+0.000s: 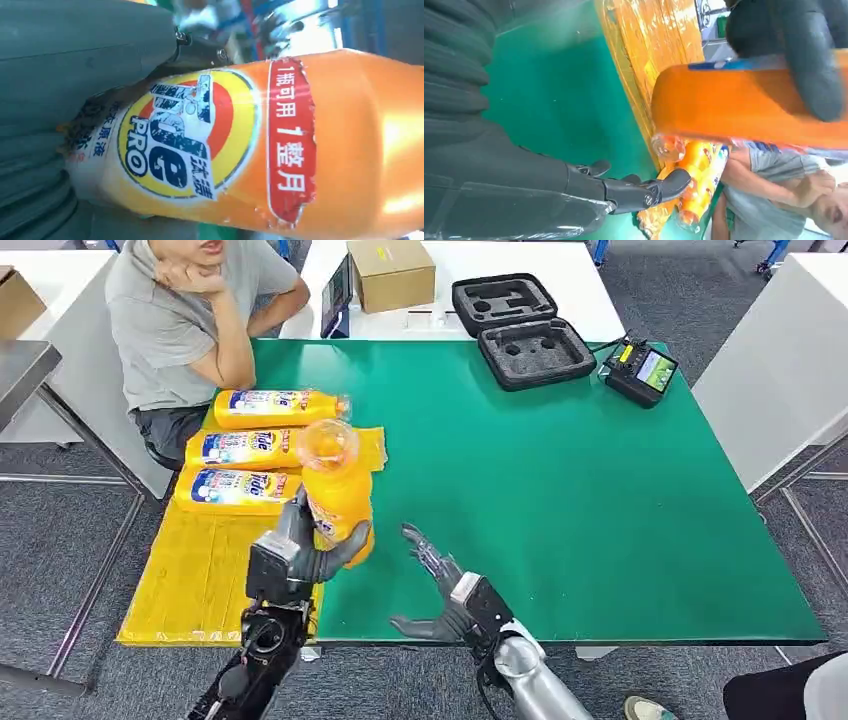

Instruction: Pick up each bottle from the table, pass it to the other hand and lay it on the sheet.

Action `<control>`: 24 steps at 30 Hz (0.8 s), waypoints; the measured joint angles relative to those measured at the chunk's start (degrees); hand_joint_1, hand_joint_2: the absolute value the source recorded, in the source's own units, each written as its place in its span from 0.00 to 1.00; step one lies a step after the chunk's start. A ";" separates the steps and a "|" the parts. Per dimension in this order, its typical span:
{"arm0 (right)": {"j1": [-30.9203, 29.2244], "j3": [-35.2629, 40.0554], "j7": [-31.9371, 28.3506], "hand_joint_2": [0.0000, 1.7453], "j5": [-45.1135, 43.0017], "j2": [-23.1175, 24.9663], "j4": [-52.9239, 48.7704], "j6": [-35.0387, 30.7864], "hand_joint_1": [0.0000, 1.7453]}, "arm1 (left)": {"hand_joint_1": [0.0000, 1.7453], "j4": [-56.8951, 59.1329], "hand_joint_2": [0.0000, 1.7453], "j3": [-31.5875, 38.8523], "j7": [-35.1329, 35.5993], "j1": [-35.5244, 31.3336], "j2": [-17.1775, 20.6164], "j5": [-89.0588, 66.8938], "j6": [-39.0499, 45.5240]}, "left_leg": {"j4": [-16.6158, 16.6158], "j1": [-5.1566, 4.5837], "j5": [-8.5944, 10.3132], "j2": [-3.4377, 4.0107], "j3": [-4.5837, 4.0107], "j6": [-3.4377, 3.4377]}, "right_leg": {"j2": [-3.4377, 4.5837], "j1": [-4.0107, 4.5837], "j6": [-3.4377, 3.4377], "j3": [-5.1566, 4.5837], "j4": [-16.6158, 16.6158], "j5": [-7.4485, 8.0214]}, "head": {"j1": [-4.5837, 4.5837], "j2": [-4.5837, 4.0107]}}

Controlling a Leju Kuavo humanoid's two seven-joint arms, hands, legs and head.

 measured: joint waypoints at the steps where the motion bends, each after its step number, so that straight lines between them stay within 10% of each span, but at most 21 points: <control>1: 0.19 0.00 0.02 1.00 -0.07 -0.02 -0.19 -0.09 0.00 | 0.97 0.00 1.00 -0.02 0.77 -0.05 0.67 -3.01 0.71 | 0.00 0.00 0.00 0.00 0.00 0.00 | 0.00 0.00 0.00 -0.01 0.00 0.00 | 0.02 0.00; 24: 2.99 -1.16 0.02 1.00 -0.77 -0.39 -1.35 0.88 0.00 | 1.00 0.77 1.00 0.04 12.79 1.20 17.25 -34.20 3.43 | -0.03 0.03 0.00 0.06 -0.01 -0.01 | 0.03 0.03 -0.04 -0.06 0.02 -0.03 | 0.02 0.00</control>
